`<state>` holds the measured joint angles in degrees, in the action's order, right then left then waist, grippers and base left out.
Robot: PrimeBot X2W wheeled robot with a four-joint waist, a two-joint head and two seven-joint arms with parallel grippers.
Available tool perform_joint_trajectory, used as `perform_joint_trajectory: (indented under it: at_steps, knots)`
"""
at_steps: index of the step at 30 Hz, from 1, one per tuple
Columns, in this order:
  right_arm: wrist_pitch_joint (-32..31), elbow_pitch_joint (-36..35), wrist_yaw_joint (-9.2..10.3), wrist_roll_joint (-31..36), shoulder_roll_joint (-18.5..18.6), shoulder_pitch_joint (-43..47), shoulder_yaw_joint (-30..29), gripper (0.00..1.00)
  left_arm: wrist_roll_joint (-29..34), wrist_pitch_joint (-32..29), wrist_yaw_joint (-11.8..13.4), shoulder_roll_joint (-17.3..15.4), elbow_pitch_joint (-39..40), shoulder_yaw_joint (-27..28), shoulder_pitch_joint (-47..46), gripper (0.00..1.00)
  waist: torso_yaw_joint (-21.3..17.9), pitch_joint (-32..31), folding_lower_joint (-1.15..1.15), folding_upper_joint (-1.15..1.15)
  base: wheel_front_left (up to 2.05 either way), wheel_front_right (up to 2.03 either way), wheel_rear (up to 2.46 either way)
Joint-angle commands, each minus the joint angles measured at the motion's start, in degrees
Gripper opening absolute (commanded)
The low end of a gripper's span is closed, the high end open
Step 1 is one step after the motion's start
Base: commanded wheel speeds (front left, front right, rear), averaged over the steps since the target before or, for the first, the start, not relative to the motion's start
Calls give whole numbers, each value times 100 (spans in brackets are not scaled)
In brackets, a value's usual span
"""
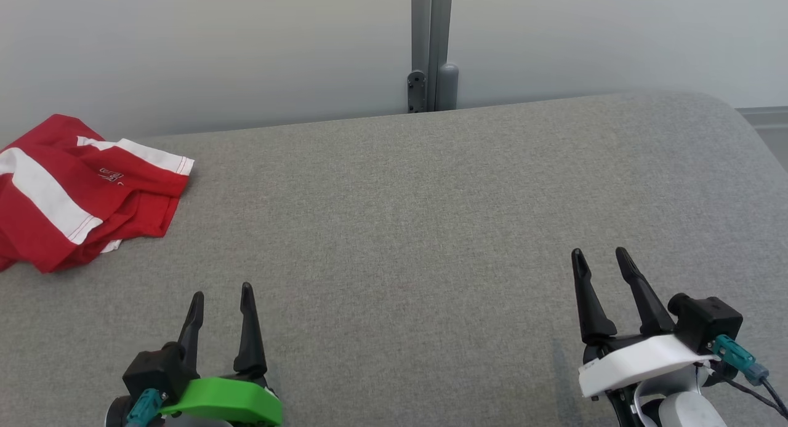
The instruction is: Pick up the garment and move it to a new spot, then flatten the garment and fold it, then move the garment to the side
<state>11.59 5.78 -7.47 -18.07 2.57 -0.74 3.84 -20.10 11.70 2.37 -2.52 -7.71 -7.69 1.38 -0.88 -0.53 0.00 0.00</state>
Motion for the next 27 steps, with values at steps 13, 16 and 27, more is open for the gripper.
perform_joint_trajectory:
  at_steps: [13,16,27]
  knots:
    - [197,-77,-3,672,40,-18,104,100,556,183,73,-46,-26,-93,110,100,-9,4,0,0,0,0,0]
    - [233,-87,-3,783,41,-13,116,100,667,212,81,-48,-39,-108,116,100,-11,6,0,0,0,0,0]
    - [338,-138,-3,1218,43,19,166,100,981,320,134,-51,-120,-182,147,100,-20,10,0,0,0,0,0]
